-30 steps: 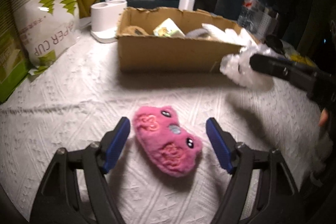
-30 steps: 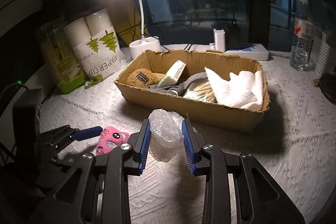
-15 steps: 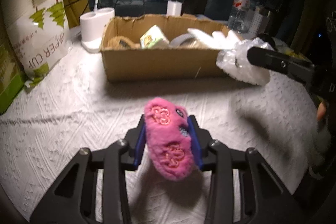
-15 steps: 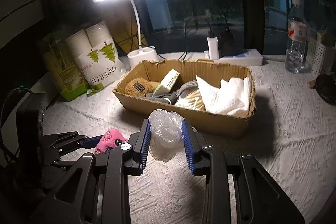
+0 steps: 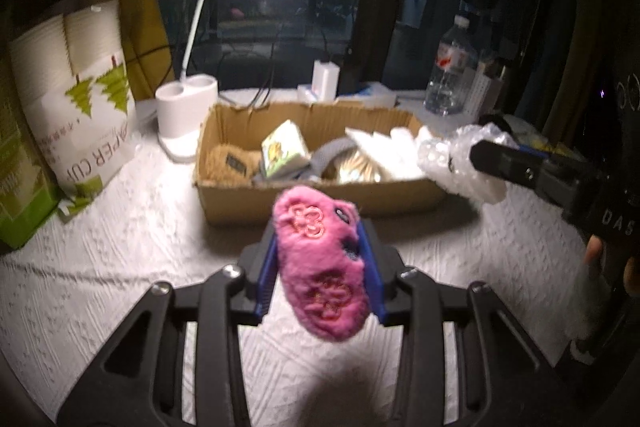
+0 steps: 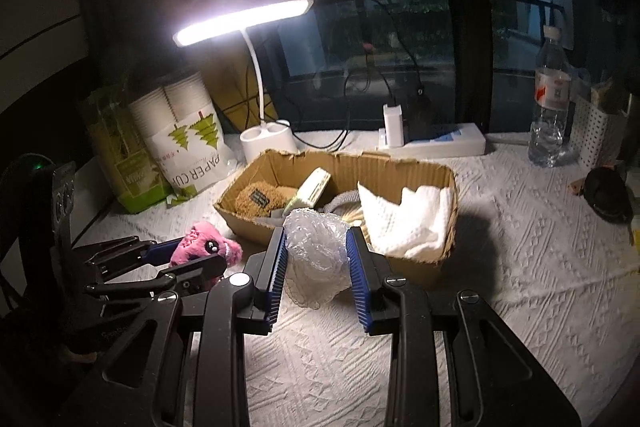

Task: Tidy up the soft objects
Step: 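Carry the pink slipper and plastic bag over the box with both grippers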

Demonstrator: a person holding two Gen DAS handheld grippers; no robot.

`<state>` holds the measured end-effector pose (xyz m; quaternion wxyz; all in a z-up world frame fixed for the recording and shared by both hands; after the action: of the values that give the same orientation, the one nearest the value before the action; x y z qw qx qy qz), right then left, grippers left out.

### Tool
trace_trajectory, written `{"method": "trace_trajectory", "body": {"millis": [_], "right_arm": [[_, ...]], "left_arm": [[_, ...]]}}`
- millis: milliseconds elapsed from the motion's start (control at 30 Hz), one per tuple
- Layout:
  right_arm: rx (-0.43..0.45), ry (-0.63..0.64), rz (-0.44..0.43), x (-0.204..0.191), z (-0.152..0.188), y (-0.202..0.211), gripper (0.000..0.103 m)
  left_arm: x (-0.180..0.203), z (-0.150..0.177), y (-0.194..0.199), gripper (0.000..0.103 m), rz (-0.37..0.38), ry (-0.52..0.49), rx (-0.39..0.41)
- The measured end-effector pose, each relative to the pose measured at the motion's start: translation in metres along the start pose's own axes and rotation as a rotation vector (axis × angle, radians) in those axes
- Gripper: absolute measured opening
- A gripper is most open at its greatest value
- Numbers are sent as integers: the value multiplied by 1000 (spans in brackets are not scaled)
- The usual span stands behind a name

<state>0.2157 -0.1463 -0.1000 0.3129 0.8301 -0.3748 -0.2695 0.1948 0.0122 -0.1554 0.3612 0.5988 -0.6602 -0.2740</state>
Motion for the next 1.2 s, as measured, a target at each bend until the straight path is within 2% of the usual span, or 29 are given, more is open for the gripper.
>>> {"method": "trace_trajectory", "body": {"millis": [267, 633, 767, 967, 1200], "right_arm": [[35, 1, -6, 8, -17, 4, 32], [50, 0, -15, 30, -38, -5, 30], [61, 2, 14, 41, -43, -7, 30], [67, -19, 30, 61, -44, -12, 30], [52, -25, 66, 79, -43, -22, 30]], "left_arm": [[5, -26, 13, 39, -10, 1, 76], [18, -61, -5, 39, -79, -41, 95], [23, -70, -10, 39, -114, -69, 113], [30, -82, -38, 39, -127, -94, 85], [32, -91, -75, 39, -93, -77, 21]]}}
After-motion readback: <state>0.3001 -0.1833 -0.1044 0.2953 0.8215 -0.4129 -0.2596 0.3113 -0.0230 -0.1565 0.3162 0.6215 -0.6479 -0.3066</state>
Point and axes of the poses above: each gripper's, at about its wrist camera, not at the fingertips, and y roughly against the way its jaws point, x to its right, z to its underside, the point moved 4 cm from there along -y, roughly the way its jaws point, and after that the axes turned 13 degrees about -x, right-handed, at the moved point
